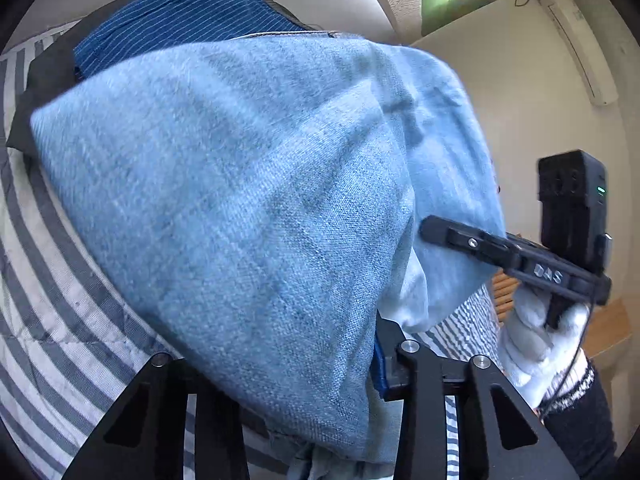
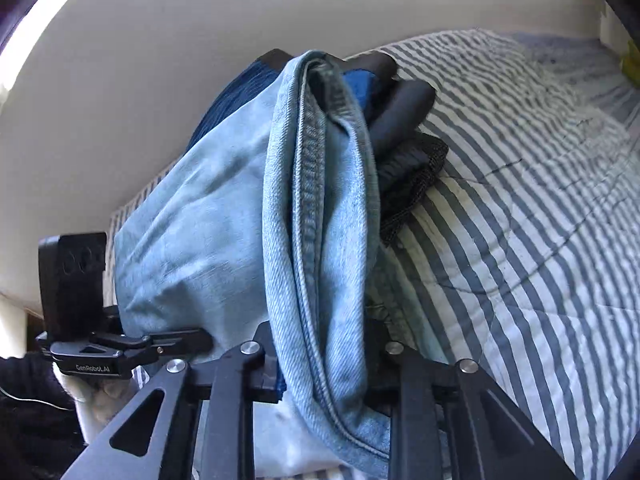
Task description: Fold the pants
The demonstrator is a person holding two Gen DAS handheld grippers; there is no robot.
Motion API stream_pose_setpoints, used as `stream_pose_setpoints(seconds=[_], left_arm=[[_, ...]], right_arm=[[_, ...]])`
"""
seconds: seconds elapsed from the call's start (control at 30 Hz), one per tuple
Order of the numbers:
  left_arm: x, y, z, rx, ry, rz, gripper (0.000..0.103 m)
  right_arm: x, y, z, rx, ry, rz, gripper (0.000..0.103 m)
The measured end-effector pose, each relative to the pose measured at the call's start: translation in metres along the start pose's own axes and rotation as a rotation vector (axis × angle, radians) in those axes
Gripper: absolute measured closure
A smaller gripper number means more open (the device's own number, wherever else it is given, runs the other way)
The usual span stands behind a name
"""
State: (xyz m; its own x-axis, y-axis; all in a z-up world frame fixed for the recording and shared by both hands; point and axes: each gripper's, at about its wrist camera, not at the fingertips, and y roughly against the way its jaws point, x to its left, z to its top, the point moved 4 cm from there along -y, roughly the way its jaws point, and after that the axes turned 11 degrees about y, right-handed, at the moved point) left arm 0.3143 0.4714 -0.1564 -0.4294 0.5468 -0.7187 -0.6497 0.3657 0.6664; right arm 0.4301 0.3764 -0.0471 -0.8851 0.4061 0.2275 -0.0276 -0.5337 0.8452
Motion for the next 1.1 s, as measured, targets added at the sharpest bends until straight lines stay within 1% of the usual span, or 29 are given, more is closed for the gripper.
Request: stream_pose_setpoints(seconds=[0.07,0.1,0.17,0.27,0.33,0.43,0.5,0.53,0.6,0.67,0.7,0.73,0.77,0.8,0.83,0.87,0.9,0.93,1.0,1.03,1.07,1.1], left_arm=[[-0.001,0.005,0.002,0.015,0.007,-0.022,0.067],[-0.001,0.008,0.003,0.016,0.016,-0.030,0.067],[-0.006,0.016,0.003,0.020,0.009,-0.047,0.068],[-0.014,0.036,0.000,0.037,-0.020,-0.083,0.070],[-0.008,0.052,0.000,0.060,-0.031,-0.103,0.070],[-0.010,0.069,-0.001,0.129,-0.007,-0.157,0.070],[-0.012,0.082,-0.005,0.174,-0.033,-0.178,0.070],[-0.013,0.088,-0.010,0.216,-0.044,-0.182,0.070],[-0.014,0.094,-0.021,0.311,-0.072,-0.178,0.070],[-0.011,0.090,-0.033,0.429,-0.117,-0.144,0.069],[-0.008,0.084,-0.038,0.467,-0.144,-0.118,0.067],[-0.005,0.075,-0.044,0.478,-0.191,-0.056,0.057],[-0.002,0.068,-0.048,0.467,-0.251,0.025,0.053],[0.001,0.061,-0.050,0.448,-0.307,0.102,0.050],[0.003,0.057,-0.051,0.440,-0.332,0.148,0.050],[0.004,0.056,-0.048,0.429,-0.321,0.153,0.050],[0.006,0.060,-0.047,0.412,-0.312,0.142,0.048],[0.007,0.064,-0.042,0.387,-0.295,0.136,0.048],[0.013,0.072,-0.032,0.358,-0.244,0.133,0.048],[0.015,0.076,-0.032,0.349,-0.227,0.129,0.048],[0.028,0.091,-0.032,0.337,-0.215,0.128,0.048],[0.038,0.107,-0.035,0.318,-0.204,0.130,0.048]], right_arm=[[0.018,0.010,0.002,0.006,0.029,-0.054,0.083],[0.020,0.018,0.000,0.008,0.032,-0.071,0.084],[0.027,0.028,0.000,0.017,-0.009,-0.093,0.085],[0.046,0.044,-0.003,0.030,-0.031,-0.127,0.085],[0.061,0.058,-0.010,0.046,-0.056,-0.143,0.085],[0.081,0.078,-0.024,0.037,-0.142,-0.132,0.085],[0.098,0.092,-0.040,0.032,-0.208,-0.108,0.085],[0.106,0.100,-0.054,0.030,-0.263,-0.090,0.085],[0.117,0.108,-0.080,0.026,-0.374,-0.027,0.085],[0.132,0.109,-0.114,0.020,-0.467,0.013,0.085],[0.138,0.104,-0.130,0.022,-0.479,0.016,0.085],[0.140,0.097,-0.143,0.026,-0.477,-0.019,0.084],[0.138,0.088,-0.154,0.035,-0.488,-0.031,0.082],[0.134,0.072,-0.168,0.071,-0.499,-0.031,0.077],[0.129,0.060,-0.178,0.119,-0.514,-0.057,0.077],[0.123,0.054,-0.186,0.150,-0.528,-0.093,0.077],[0.116,0.051,-0.191,0.157,-0.518,-0.133,0.076],[0.107,0.054,-0.196,0.131,-0.517,-0.157,0.073],[0.093,0.062,-0.201,0.052,-0.562,-0.120,0.071],[0.087,0.064,-0.203,0.022,-0.556,-0.099,0.065],[0.082,0.063,-0.201,0.006,-0.549,-0.077,0.058],[0.079,0.062,-0.200,-0.010,-0.539,-0.040,0.056]])
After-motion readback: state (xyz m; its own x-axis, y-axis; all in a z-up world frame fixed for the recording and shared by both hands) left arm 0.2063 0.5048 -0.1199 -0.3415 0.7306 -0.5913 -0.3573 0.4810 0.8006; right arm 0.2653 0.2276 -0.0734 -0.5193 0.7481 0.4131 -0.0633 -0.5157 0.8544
